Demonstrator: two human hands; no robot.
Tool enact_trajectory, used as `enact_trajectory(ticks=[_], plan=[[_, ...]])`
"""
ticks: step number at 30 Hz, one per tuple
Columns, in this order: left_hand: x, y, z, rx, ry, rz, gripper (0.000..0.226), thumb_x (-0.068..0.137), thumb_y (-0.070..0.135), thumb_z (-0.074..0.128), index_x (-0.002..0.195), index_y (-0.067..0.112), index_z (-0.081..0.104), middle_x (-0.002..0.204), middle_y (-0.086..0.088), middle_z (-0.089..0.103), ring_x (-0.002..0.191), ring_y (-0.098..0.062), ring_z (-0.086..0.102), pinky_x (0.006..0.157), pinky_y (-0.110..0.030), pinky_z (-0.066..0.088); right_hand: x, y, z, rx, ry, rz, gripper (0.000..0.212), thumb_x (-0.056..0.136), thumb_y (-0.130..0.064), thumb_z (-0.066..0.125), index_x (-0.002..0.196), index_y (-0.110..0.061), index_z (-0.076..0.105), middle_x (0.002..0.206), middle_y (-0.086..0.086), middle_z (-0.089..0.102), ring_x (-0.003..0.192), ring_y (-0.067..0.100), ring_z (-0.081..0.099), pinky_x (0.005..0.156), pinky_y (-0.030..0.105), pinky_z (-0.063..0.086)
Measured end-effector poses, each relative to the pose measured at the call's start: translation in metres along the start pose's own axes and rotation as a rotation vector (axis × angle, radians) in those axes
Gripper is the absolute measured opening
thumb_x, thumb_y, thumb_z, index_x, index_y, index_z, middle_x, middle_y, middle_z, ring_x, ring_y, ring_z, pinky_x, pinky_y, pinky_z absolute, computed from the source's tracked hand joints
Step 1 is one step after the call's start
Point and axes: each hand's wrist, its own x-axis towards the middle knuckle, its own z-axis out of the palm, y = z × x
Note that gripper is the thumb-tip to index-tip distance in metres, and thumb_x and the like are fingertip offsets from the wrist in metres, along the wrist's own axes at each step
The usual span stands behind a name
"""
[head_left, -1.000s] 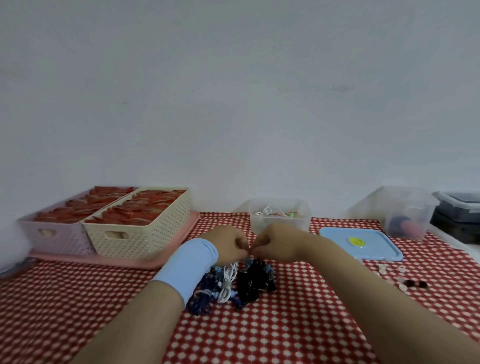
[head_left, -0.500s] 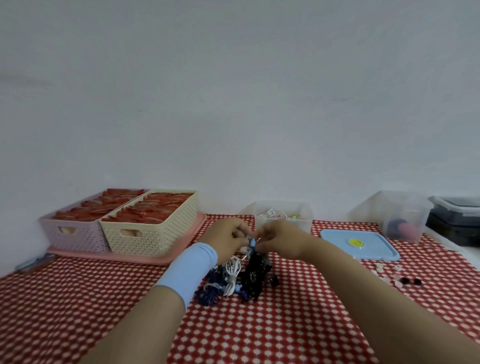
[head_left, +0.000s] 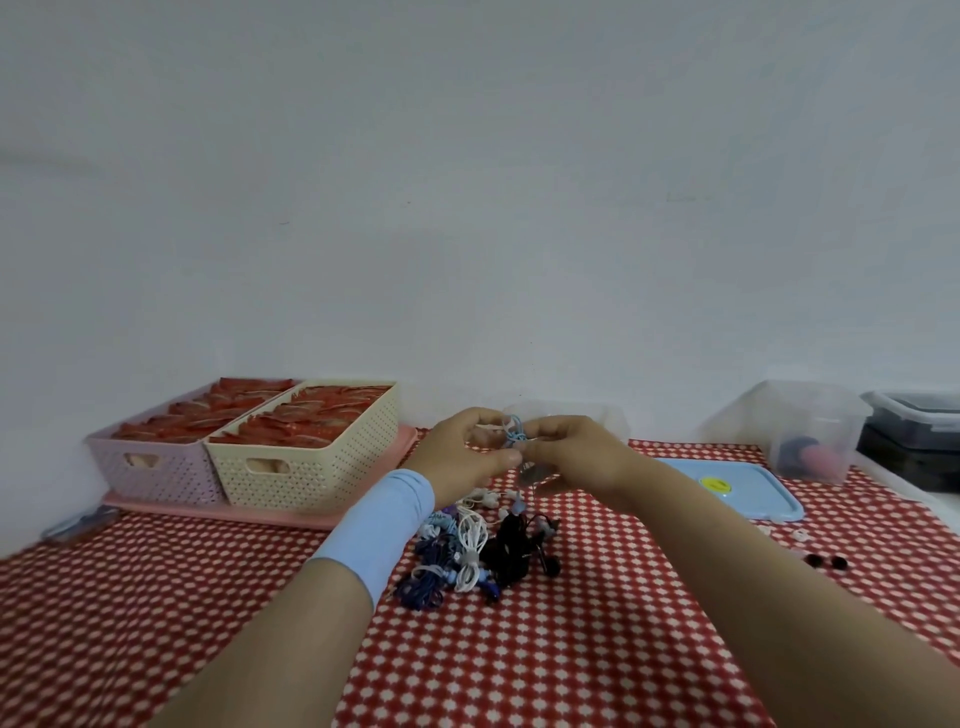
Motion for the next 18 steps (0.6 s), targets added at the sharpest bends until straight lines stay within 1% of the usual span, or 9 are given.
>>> enact_trajectory(ticks=[2, 4, 6, 7, 9, 11, 13, 15, 18], plan=[[-0.002, 0.004, 0.005, 0.022, 0.002, 0.007, 0.030, 0.085, 0.023, 0.074, 0.108, 0.037, 0.062, 0.100, 0.009, 0.069, 0.093, -0.013, 0.069, 0.087, -0.040, 0.059, -0.002, 0.000, -0.004, -0.001, 0.018, 0.004, 0.016, 0.097, -0.018, 0.065, 0.110, -0.012, 0.074, 0.100, 0.016, 0.075, 0.082, 0.022, 0.070, 0.079, 0.036, 0.057], [-0.002, 0.010, 0.010, -0.022, -0.001, 0.018, 0.029, 0.090, 0.028, 0.069, 0.116, 0.036, 0.060, 0.105, 0.003, 0.068, 0.094, -0.016, 0.069, 0.083, -0.041, 0.060, -0.007, -0.001, -0.010, -0.048, 0.025, 0.006, 0.018, 0.096, -0.025, 0.066, 0.110, -0.014, 0.072, 0.100, 0.015, 0.075, 0.081, 0.019, 0.070, 0.084, 0.039, 0.057], [-0.001, 0.018, 0.019, -0.061, -0.024, 0.034, 0.034, 0.092, 0.029, 0.065, 0.125, 0.035, 0.060, 0.111, -0.001, 0.066, 0.095, -0.018, 0.069, 0.081, -0.040, 0.061, -0.016, -0.003, -0.021, -0.066, 0.015, 0.015, 0.022, 0.095, -0.027, 0.069, 0.112, -0.014, 0.070, 0.095, 0.011, 0.076, 0.082, 0.021, 0.071, 0.086, 0.042, 0.059], [-0.001, 0.022, 0.025, -0.067, -0.025, 0.040, 0.032, 0.093, 0.027, 0.065, 0.124, 0.033, 0.062, 0.111, -0.001, 0.067, 0.093, -0.020, 0.070, 0.080, -0.040, 0.061, -0.020, -0.004, -0.027, -0.063, 0.014, 0.023, 0.024, 0.093, -0.027, 0.070, 0.113, -0.014, 0.068, 0.095, 0.010, 0.076, 0.083, 0.024, 0.072, 0.084, 0.042, 0.059], [-0.001, 0.032, 0.039, -0.077, -0.011, 0.047, 0.021, 0.092, 0.019, 0.067, 0.111, 0.028, 0.071, 0.103, -0.001, 0.071, 0.085, -0.024, 0.073, 0.080, -0.043, 0.061, -0.032, -0.002, -0.042, -0.048, 0.042, 0.047, 0.025, 0.092, -0.026, 0.073, 0.113, -0.013, 0.068, 0.098, 0.013, 0.076, 0.084, 0.028, 0.072, 0.081, 0.040, 0.060], [-0.001, 0.040, 0.054, -0.108, -0.010, 0.041, 0.015, 0.091, 0.012, 0.066, 0.101, 0.021, 0.074, 0.094, -0.001, 0.074, 0.080, -0.025, 0.074, 0.078, -0.043, 0.061, -0.044, 0.002, -0.059, -0.024, 0.047, 0.081, 0.024, 0.093, -0.026, 0.071, 0.114, -0.013, 0.069, 0.099, 0.013, 0.075, 0.080, 0.025, 0.069, 0.077, 0.038, 0.059], [-0.001, 0.045, 0.070, -0.128, -0.019, 0.025, 0.015, 0.092, 0.009, 0.064, 0.102, 0.015, 0.074, 0.091, -0.001, 0.074, 0.075, -0.021, 0.072, 0.076, -0.038, 0.062, -0.060, 0.008, -0.075, -0.026, 0.012, 0.122, 0.024, 0.095, -0.029, 0.068, 0.113, -0.012, 0.072, 0.097, 0.011, 0.074, 0.078, 0.020, 0.067, 0.073, 0.034, 0.056], [-0.002, 0.048, 0.086, -0.159, -0.026, 0.017, 0.016, 0.094, 0.007, 0.062, 0.106, 0.011, 0.072, 0.094, -0.004, 0.073, 0.070, -0.015, 0.069, 0.072, -0.033, 0.062, -0.075, 0.017, -0.091, -0.083, -0.041, 0.155, 0.023, 0.096, -0.027, 0.066, 0.107, -0.008, 0.073, 0.091, 0.006, 0.074, 0.078, 0.017, 0.067, 0.073, 0.032, 0.053], [-0.005, 0.049, 0.106, -0.157, -0.061, -0.003, 0.018, 0.096, 0.008, 0.059, 0.108, 0.014, 0.069, 0.098, -0.008, 0.070, 0.069, -0.015, 0.067, 0.067, -0.030, 0.061, -0.090, 0.029, -0.108, -0.120, -0.067, 0.184, 0.020, 0.096, -0.020, 0.066, 0.098, -0.001, 0.073, 0.082, 0.005, 0.073, 0.073, 0.015, 0.065, 0.068, 0.028, 0.052]])
